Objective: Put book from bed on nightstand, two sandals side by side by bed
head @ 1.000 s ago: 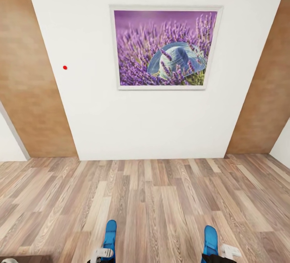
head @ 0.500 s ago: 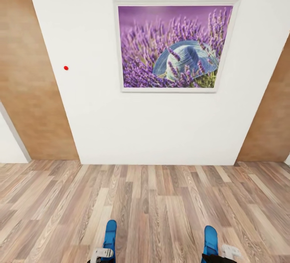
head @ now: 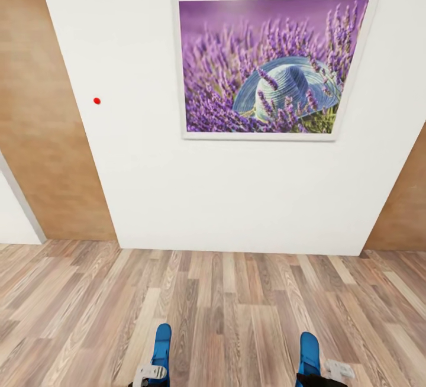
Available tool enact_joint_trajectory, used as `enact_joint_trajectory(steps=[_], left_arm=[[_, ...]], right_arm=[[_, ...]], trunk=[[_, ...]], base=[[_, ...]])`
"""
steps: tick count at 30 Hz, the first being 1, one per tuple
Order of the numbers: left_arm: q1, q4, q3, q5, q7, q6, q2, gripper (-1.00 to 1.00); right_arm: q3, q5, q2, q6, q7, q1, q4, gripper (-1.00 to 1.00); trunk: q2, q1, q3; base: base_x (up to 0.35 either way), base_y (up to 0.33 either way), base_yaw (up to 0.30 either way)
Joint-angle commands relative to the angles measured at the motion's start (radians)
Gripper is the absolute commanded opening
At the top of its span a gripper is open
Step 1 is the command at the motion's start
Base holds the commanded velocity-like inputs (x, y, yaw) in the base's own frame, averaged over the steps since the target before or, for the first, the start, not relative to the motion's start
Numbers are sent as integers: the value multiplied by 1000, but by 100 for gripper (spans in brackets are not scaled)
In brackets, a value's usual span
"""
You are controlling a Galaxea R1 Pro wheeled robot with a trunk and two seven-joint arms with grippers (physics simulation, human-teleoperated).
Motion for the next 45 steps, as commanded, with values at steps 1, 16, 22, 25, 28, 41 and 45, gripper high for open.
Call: enact_joint_trajectory(steps=[1,16,22,25,28,41,45], left_arm=[[-1,1,-5,11,-3,-2,1,-100],[-1,1,-5,11,-3,-2,1,-100],[-1,1,-5,11,-3,-2,1,-100],[-1,1,-5,11,-3,-2,1,-100],[-1,1,-5,11,-3,-2,1,-100],[-1,0,-4,10,-12,-6,2,-100],[-1,-1,-3,10,-25,-5,2,-100]], right_arm=[[7,-10,0,-1,3,-1,1,-100],[7,-10,-1,-1,3,-1,1,-100],[7,-10,-1,-1,2,-1,1,-100],[7,-10,-1,-2,3,-1,1,-100],[7,-10,-1,-2,3,-1,1,-100],[7,-11,-1,-1,13,-1,-1,-100],[6,-14,-2,-1,14,-1,-1,-100]], trunk=[[-1,1,-1],[-1,1,-1],[-1,1,-1],[-1,1,-1],[-1,1,-1],[-1,1,-1],[-1,1,-1]], base=[[326,0,1],[325,0,0],[325,0,0],[325,0,0],[325,0,0],[321,0,0],[308,0,0]])
